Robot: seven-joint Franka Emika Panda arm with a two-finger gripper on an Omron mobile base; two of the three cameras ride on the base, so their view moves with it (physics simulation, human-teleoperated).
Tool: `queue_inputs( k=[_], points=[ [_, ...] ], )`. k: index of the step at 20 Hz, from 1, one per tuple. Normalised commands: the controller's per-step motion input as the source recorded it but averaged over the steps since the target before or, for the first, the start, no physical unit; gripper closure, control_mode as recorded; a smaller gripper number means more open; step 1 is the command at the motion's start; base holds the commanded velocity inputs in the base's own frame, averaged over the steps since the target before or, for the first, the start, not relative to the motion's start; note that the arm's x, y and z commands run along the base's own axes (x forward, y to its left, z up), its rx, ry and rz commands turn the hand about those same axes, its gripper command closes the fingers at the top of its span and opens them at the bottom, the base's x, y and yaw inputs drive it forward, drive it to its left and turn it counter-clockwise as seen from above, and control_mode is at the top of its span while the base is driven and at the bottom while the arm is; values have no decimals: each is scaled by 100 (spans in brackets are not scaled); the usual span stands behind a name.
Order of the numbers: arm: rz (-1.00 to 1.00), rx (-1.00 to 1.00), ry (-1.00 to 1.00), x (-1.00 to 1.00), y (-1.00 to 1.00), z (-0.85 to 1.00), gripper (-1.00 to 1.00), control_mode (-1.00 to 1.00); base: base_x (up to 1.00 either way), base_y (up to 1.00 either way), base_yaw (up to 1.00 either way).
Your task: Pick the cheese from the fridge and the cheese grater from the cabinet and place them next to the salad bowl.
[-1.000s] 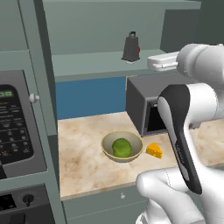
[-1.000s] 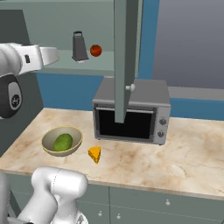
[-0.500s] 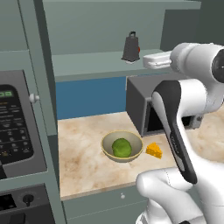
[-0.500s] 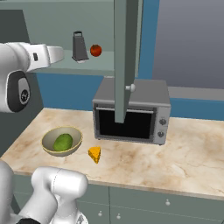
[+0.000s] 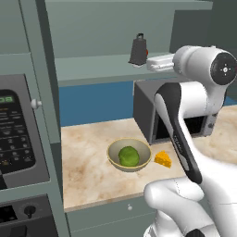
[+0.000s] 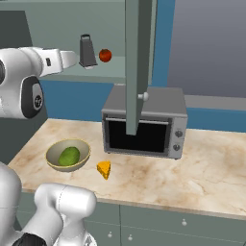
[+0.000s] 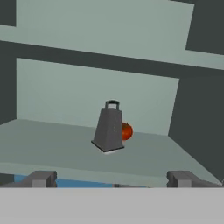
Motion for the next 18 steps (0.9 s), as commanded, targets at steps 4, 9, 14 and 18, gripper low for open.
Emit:
queue_inputs(
  k=[4,9,14,18],
  points=[
    [0,0,0,37,5,0,-100,-100,0,0,0],
    [0,0,0,25,15,0,-100,-100,0,0,0],
    [0,0,0,41,5,1,-100,-100,0,0,0],
    [0,0,0,52,0,9,-100,-100,0,0,0]
  ],
)
